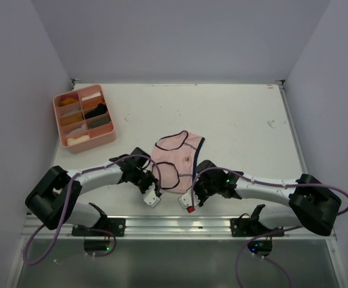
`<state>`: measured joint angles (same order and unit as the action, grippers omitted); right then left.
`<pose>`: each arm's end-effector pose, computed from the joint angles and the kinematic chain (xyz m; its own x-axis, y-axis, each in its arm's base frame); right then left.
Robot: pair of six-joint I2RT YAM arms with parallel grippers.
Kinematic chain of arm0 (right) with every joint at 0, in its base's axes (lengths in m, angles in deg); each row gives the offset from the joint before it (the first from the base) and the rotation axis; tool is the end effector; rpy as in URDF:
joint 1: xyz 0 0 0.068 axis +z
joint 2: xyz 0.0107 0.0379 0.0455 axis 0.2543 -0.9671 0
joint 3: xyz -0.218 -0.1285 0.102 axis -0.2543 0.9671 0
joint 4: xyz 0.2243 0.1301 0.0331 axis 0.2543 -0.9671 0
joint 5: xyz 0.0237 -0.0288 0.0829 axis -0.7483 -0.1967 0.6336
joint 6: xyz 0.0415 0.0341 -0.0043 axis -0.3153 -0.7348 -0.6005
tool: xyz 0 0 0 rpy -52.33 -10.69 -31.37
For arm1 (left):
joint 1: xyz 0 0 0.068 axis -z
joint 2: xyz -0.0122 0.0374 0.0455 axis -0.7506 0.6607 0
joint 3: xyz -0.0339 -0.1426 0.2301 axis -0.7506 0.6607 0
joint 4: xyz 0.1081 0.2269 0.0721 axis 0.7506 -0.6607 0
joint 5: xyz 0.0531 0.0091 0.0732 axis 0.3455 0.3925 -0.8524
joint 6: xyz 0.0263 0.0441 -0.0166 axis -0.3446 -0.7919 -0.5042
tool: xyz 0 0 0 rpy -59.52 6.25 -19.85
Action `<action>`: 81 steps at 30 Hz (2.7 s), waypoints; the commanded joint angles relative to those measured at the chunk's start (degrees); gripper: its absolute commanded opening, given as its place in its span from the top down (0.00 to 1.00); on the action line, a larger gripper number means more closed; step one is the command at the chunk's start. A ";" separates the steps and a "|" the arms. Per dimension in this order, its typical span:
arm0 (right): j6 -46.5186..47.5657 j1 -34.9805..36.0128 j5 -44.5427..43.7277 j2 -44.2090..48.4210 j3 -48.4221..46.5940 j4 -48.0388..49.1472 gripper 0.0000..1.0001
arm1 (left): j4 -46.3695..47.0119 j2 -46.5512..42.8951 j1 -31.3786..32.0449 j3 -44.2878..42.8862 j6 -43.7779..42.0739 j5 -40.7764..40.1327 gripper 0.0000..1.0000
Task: Roll the underwear
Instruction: Fold the underwear
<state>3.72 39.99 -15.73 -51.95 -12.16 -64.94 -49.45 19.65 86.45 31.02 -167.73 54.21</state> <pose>0.1191 0.1927 0.1472 0.6647 -0.5497 -0.5059 -0.7470 -0.5002 -0.4379 0.1613 -0.1534 0.1377 0.7102 0.4318 -0.5560 0.6855 -0.6039 0.4066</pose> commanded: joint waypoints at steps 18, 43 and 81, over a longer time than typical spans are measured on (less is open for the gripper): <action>-23.13 0.74 10.14 17.80 -11.15 -22.55 1.00 | -19.94 -15.60 3.86 -8.22 21.92 12.29 1.00; -21.64 -21.23 23.14 4.72 -25.30 -28.27 1.00 | -35.21 8.46 -9.23 -35.11 15.18 21.07 1.00; -31.29 -41.45 33.87 -31.23 -44.55 -34.94 1.00 | -21.42 46.17 -12.75 -70.44 42.50 16.94 1.00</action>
<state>-25.61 -1.41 17.95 -81.39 -54.83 -98.30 -77.41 64.19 74.12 -35.84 -131.32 71.55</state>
